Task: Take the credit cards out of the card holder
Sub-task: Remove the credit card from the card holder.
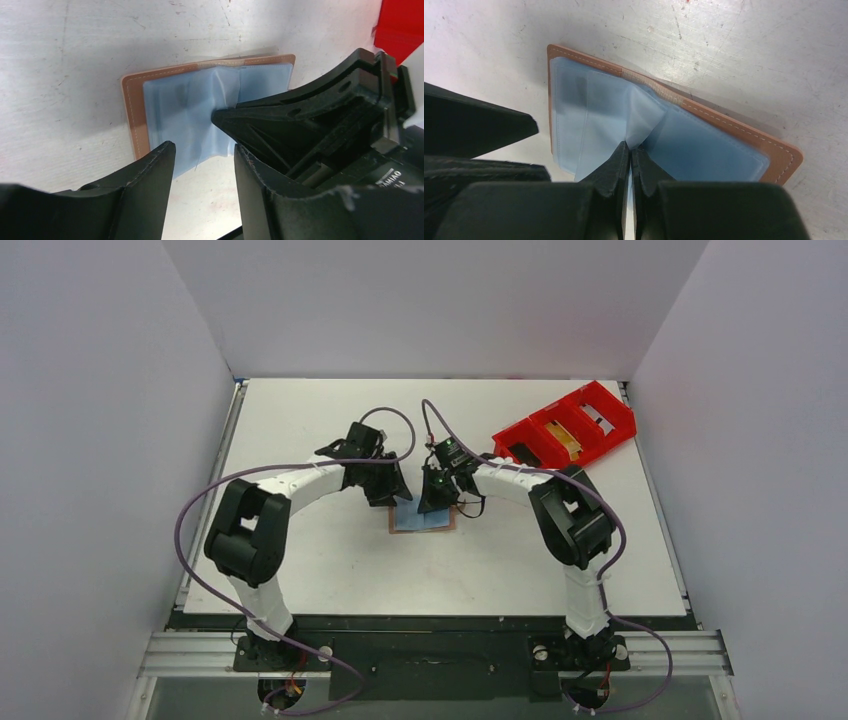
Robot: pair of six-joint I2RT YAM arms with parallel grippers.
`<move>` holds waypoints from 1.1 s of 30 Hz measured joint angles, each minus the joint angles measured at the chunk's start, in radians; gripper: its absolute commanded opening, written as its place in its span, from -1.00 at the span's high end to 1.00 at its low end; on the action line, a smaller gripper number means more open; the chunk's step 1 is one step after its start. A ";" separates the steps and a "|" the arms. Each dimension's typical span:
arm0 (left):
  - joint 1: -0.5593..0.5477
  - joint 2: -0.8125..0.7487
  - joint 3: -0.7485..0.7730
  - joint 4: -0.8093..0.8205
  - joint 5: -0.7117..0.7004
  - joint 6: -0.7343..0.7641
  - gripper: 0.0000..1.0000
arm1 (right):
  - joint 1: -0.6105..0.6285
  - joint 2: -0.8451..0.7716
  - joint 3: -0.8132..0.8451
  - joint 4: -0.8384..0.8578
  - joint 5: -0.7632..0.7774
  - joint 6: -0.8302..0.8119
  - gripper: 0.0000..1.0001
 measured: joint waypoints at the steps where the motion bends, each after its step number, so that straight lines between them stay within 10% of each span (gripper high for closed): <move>1: -0.004 0.011 0.005 0.001 0.001 0.000 0.18 | -0.002 -0.001 -0.003 0.004 -0.004 0.002 1.00; 17: -0.049 0.108 0.016 0.019 0.030 -0.001 1.00 | -0.018 -0.006 -0.031 0.045 -0.042 0.023 0.95; 25: -0.050 0.111 0.013 0.020 0.026 -0.013 1.00 | -0.019 -0.030 -0.035 0.034 -0.037 0.031 0.22; 33: -0.045 0.077 -0.016 0.027 0.010 -0.031 1.00 | -0.063 -0.129 -0.037 -0.038 -0.024 0.031 0.17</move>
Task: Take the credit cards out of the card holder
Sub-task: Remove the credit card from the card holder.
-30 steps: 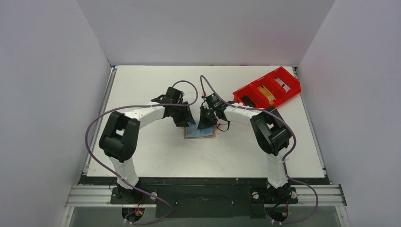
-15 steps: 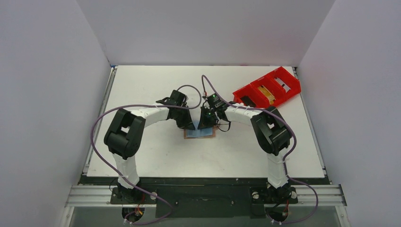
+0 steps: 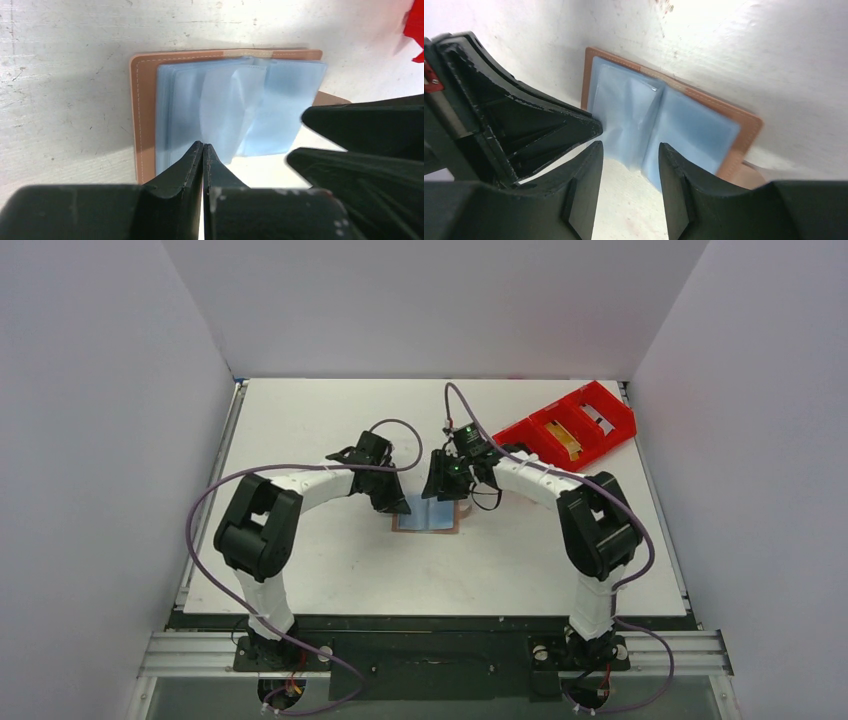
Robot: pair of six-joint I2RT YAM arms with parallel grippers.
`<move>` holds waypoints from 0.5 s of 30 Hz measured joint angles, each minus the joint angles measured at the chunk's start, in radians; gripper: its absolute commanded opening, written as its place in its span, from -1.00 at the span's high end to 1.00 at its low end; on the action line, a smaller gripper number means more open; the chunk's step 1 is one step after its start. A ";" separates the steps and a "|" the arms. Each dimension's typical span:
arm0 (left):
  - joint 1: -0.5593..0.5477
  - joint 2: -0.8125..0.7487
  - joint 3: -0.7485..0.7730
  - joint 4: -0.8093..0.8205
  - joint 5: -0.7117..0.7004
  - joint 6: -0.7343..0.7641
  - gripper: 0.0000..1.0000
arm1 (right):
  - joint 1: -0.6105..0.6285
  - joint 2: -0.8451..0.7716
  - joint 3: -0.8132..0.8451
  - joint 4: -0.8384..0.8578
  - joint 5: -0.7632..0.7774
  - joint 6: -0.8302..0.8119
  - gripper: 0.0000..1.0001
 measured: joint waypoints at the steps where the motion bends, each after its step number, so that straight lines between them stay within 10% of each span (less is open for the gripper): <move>1: 0.000 -0.005 0.000 0.001 0.000 0.000 1.00 | -0.008 -0.014 0.000 -0.006 0.004 0.000 0.16; 15: -0.039 -0.043 0.045 -0.001 -0.006 -0.005 0.87 | -0.074 -0.082 0.000 -0.083 0.107 -0.014 0.16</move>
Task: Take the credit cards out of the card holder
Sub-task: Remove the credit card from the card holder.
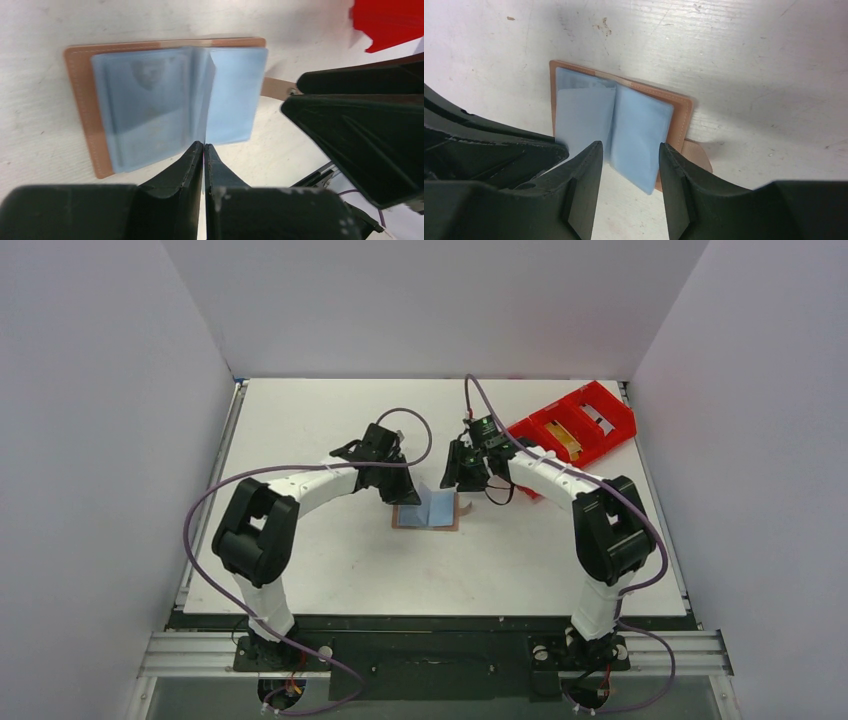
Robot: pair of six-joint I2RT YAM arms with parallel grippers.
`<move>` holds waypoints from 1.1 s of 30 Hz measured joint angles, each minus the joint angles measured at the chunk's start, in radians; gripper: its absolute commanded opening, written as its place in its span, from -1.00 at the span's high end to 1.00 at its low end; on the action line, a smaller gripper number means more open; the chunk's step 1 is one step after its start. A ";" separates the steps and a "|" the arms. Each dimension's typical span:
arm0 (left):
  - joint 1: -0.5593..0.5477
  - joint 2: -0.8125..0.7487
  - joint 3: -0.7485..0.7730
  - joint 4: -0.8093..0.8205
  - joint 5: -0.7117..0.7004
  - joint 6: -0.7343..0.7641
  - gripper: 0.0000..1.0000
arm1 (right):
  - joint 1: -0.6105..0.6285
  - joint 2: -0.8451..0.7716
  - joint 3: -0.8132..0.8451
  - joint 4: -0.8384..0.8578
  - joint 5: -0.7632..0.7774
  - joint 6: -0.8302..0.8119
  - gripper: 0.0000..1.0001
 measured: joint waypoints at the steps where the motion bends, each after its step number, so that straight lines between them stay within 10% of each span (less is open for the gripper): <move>1: -0.005 0.004 0.013 0.000 0.000 -0.002 0.84 | -0.001 -0.001 0.000 -0.002 0.002 0.000 0.16; 17: -0.064 0.147 0.151 0.001 0.002 -0.019 0.15 | -0.061 -0.084 -0.032 -0.030 0.039 -0.007 0.17; 33: -0.098 0.204 0.233 0.011 0.045 -0.035 -0.12 | -0.062 -0.123 -0.047 -0.054 0.069 -0.008 0.16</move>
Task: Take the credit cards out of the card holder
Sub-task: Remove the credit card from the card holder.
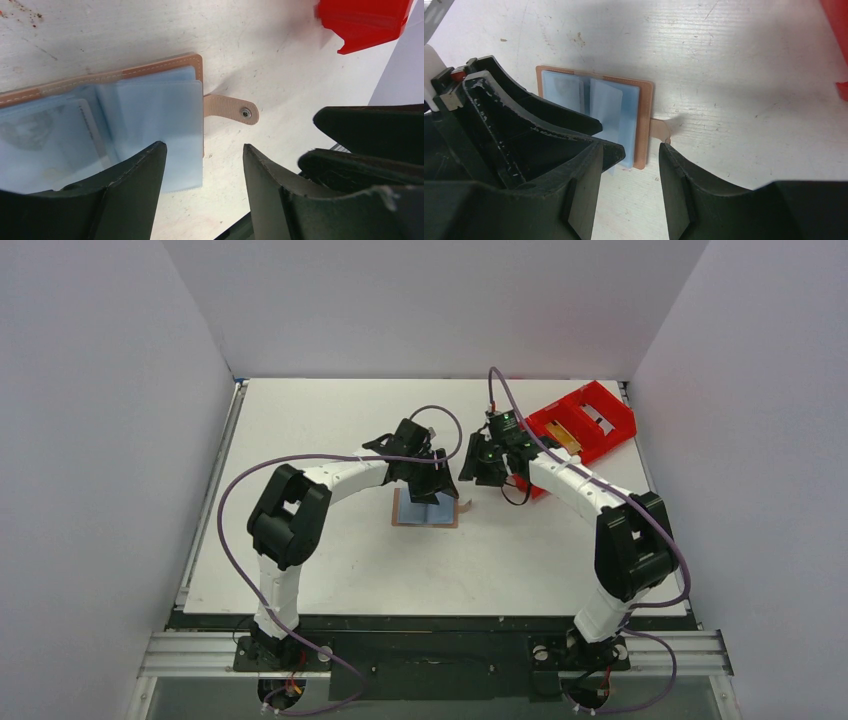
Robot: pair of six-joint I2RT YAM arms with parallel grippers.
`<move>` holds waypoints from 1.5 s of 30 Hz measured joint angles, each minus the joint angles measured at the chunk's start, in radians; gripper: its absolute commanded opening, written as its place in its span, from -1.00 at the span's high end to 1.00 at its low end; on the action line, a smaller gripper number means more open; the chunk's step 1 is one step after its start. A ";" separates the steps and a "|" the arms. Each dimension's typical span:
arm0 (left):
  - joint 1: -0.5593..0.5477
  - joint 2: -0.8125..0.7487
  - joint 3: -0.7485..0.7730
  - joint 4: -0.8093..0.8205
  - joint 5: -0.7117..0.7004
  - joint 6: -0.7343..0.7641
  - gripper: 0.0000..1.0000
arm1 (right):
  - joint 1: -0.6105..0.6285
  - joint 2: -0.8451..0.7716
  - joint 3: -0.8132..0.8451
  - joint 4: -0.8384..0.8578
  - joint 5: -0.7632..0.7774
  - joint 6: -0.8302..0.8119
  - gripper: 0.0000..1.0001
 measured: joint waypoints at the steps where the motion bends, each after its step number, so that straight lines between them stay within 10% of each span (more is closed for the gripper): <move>1: 0.000 0.000 0.000 0.000 -0.001 -0.001 -0.12 | -0.001 -0.006 0.000 -0.002 0.003 0.000 0.17; 24: 0.217 -0.187 -0.196 -0.023 -0.041 0.058 0.46 | 0.223 0.134 0.195 -0.071 0.106 0.056 0.18; 45: 0.144 -0.133 -0.200 -0.019 -0.074 0.058 0.19 | 0.180 0.134 0.153 -0.082 0.129 0.051 0.17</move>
